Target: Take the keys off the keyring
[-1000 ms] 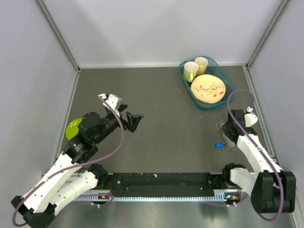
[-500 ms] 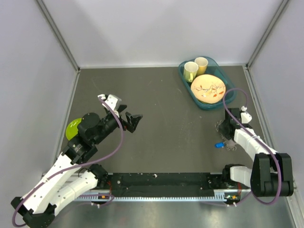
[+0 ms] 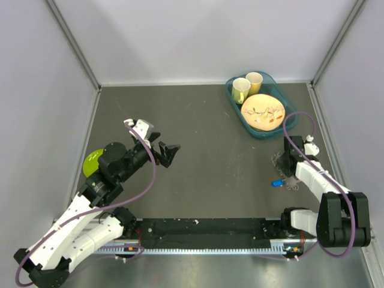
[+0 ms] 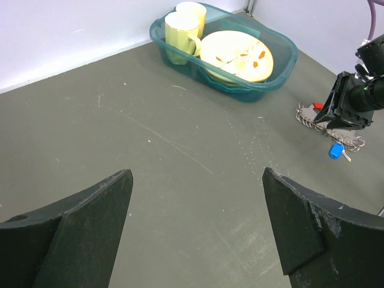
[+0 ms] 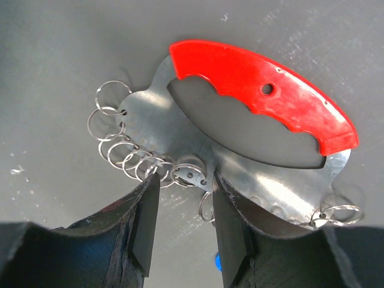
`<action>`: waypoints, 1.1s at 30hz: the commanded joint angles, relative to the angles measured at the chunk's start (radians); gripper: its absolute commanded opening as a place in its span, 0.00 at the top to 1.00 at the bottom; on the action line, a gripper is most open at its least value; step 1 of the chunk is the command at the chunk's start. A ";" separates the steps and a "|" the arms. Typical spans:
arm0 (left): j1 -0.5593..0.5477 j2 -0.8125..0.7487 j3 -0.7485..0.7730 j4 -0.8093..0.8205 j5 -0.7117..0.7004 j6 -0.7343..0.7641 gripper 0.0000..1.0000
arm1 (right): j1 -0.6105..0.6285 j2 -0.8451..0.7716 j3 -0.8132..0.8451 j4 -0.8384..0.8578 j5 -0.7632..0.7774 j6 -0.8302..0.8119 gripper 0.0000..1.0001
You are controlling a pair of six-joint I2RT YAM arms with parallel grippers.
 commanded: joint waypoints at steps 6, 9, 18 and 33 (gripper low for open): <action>-0.002 -0.003 0.024 0.034 -0.005 0.011 0.06 | -0.013 0.053 0.055 -0.027 0.061 0.049 0.57; -0.001 -0.005 0.021 0.034 -0.013 0.011 0.06 | -0.011 0.065 0.058 -0.025 0.068 0.048 0.57; -0.002 -0.003 0.024 0.034 -0.011 0.013 0.06 | -0.011 0.087 0.043 0.011 0.030 0.025 0.64; -0.003 0.004 0.023 0.034 -0.008 0.010 0.06 | 0.016 0.102 0.012 0.162 -0.349 -0.296 1.00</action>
